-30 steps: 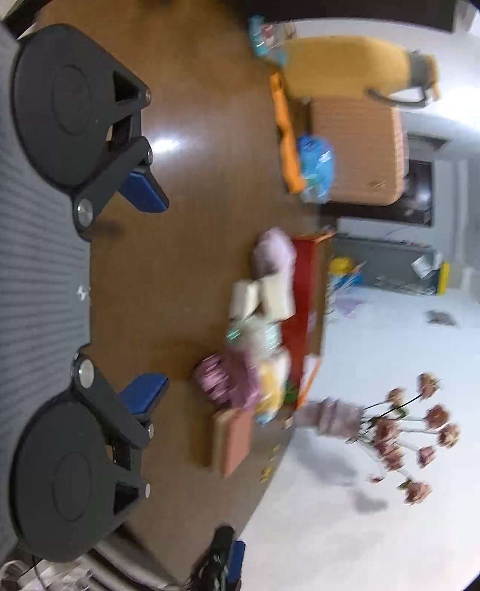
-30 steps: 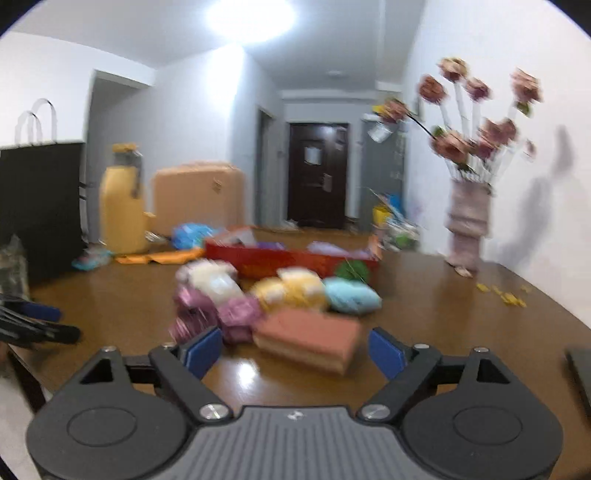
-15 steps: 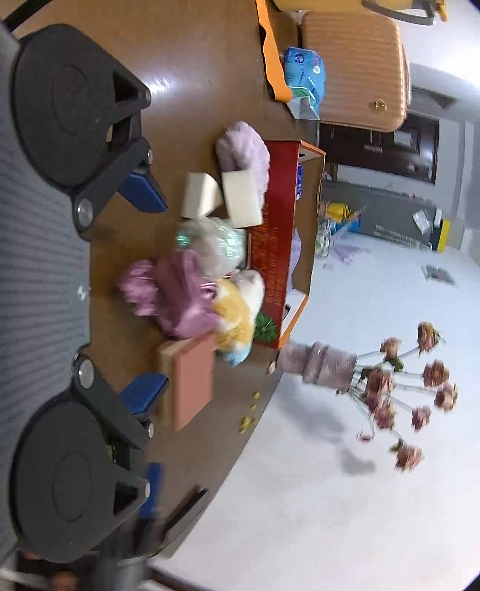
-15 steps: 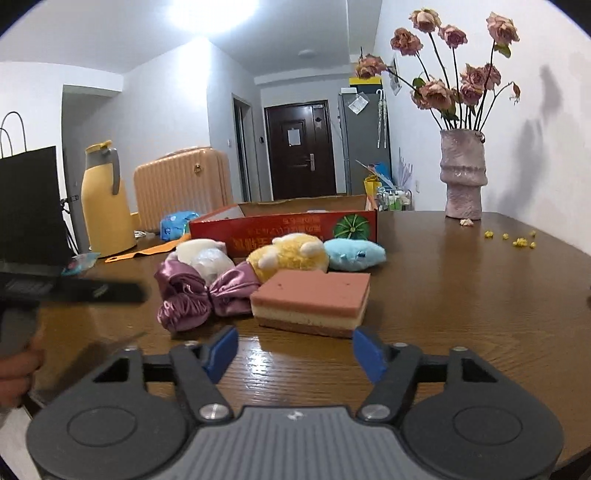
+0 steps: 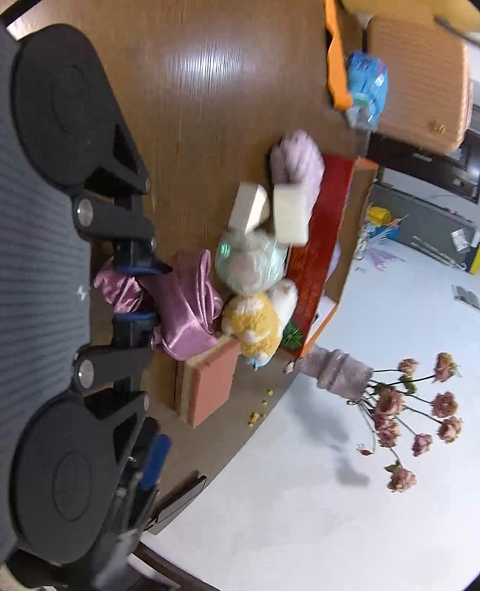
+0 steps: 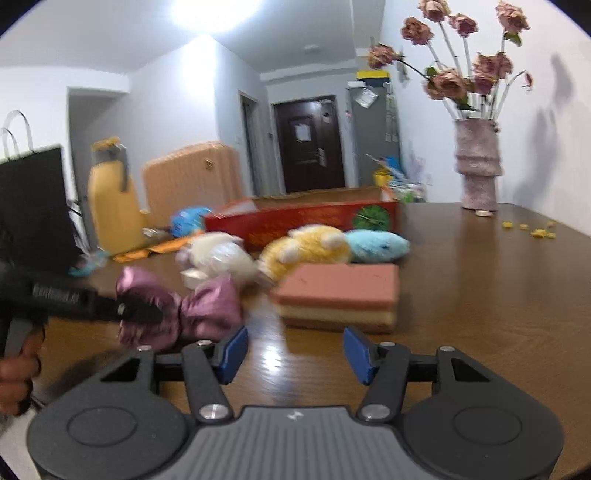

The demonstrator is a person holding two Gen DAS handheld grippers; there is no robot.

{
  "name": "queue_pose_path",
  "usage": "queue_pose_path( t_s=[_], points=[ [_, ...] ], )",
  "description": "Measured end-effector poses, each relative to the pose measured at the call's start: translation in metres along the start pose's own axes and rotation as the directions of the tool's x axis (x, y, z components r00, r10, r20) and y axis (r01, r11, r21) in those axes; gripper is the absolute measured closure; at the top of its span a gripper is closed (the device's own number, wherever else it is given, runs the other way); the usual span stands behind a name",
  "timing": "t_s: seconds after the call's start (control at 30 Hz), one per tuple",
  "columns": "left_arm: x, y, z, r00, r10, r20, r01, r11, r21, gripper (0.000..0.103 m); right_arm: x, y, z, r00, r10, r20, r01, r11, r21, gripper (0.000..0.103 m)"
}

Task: Organize soft objects
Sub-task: 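Return the right tool to the pile and grasp the pink satin scrunchie, then carry the pink scrunchie with the right tool into the box and release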

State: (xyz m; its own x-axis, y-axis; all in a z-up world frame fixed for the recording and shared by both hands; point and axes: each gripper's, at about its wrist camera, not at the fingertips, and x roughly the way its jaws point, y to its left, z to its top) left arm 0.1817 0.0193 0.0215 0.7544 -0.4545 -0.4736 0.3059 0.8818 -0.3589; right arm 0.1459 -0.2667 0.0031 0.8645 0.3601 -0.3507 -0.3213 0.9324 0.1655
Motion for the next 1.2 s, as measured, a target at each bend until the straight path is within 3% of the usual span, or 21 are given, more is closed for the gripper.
queue_pose_path(
  t_s=[0.07,0.17,0.37,0.43,0.47,0.5,0.53,0.57,0.6,0.7,0.9,1.1,1.2],
  points=[
    [-0.012,0.011,0.001,0.999,0.025,0.047,-0.022,0.998,-0.056,0.052,0.006,0.004,0.006,0.997,0.076,0.007,-0.076,0.996,0.048,0.046],
    [-0.015,0.017,0.002,0.998,0.044,0.041,-0.040,0.996,-0.078,0.048,0.025,0.018,0.014,0.989,0.149,-0.005,-0.148,0.986,0.077,0.046],
    [-0.004,0.019,0.000,0.999,0.041,0.014,-0.040,0.994,-0.097,0.036,0.073,0.041,0.024,0.984,0.141,-0.108,-0.136,0.990,0.048,0.046],
    [0.002,0.020,-0.002,0.999,0.042,-0.015,-0.043,0.995,-0.090,0.043,0.082,0.044,0.025,0.981,0.138,-0.135,-0.133,0.990,0.048,0.045],
    [0.004,0.019,-0.004,0.999,0.048,-0.014,-0.048,0.996,-0.079,0.060,0.083,0.046,0.024,0.981,0.142,-0.134,-0.138,0.990,0.042,0.046],
    [0.006,0.019,-0.004,0.999,0.040,-0.028,-0.042,0.997,-0.067,0.070,0.083,0.048,0.024,0.980,0.142,-0.138,-0.138,0.990,0.035,0.051],
    [0.007,0.019,-0.005,0.999,0.031,-0.031,-0.033,0.997,-0.064,0.070,0.084,0.049,0.024,0.978,0.151,-0.143,-0.148,0.989,0.027,0.072],
    [0.008,0.018,-0.005,0.999,0.031,-0.032,-0.033,0.997,-0.063,0.072,0.084,0.050,0.023,0.973,0.176,-0.146,-0.175,0.984,0.021,0.082],
    [0.008,0.016,-0.005,0.999,0.041,-0.030,-0.042,0.998,-0.051,0.074,0.083,0.052,0.022,0.971,0.186,-0.147,-0.186,0.982,0.015,0.084],
    [0.005,0.009,-0.007,0.999,0.048,-0.025,-0.049,0.999,-0.022,0.079,0.077,0.060,0.018,0.979,0.160,-0.128,-0.166,0.985,-0.044,0.087],
    [-0.005,0.000,0.010,1.000,-0.008,-0.005,0.008,1.000,-0.010,0.081,0.056,0.057,0.027,0.984,0.168,-0.062,-0.171,0.985,-0.035,0.089],
    [0.004,-0.014,0.086,0.990,-0.113,0.080,0.104,0.989,0.102,0.081,0.051,0.031,0.094,0.978,0.206,0.038,-0.204,0.978,-0.045,0.090],
    [0.026,-0.018,0.121,0.986,-0.148,0.078,0.138,0.984,0.114,0.081,0.068,0.012,0.133,0.975,0.215,0.059,-0.214,0.976,-0.029,0.090]
  ],
)
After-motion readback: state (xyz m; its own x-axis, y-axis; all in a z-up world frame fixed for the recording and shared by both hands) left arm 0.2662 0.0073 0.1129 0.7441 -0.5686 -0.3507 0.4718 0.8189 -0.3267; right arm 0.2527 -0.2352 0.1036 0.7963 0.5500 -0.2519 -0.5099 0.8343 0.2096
